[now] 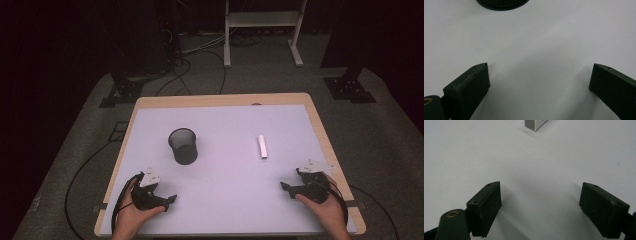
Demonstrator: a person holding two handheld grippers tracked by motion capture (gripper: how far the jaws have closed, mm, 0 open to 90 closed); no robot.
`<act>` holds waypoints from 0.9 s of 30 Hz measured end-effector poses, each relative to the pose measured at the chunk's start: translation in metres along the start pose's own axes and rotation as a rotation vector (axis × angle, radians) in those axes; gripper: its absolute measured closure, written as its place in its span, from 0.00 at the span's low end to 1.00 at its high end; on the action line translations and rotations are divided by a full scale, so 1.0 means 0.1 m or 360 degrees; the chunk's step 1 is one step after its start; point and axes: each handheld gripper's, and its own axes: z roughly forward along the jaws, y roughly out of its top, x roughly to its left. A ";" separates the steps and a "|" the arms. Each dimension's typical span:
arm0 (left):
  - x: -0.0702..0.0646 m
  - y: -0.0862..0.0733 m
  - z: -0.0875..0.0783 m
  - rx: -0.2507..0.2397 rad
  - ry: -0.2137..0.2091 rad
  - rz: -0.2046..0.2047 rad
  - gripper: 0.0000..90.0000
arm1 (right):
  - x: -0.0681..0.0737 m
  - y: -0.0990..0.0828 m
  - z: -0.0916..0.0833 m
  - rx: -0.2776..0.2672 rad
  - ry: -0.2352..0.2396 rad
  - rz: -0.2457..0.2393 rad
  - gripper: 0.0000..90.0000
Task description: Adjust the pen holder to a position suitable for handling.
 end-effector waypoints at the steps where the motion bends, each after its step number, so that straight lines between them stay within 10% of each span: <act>1: 0.00 0.00 0.00 -0.0002 0.0001 -0.0003 0.03 | 0.00 0.00 0.00 0.0000 0.0000 0.0000 0.19; 12: 0.05 0.01 -0.07 -0.0023 0.0009 0.0009 0.23 | 0.00 0.00 0.00 0.0000 0.0003 0.0003 0.19; 27: 0.14 0.22 -0.14 -0.0053 -0.0010 -0.0022 0.26 | 0.00 0.00 0.00 -0.0003 0.0002 0.0003 0.19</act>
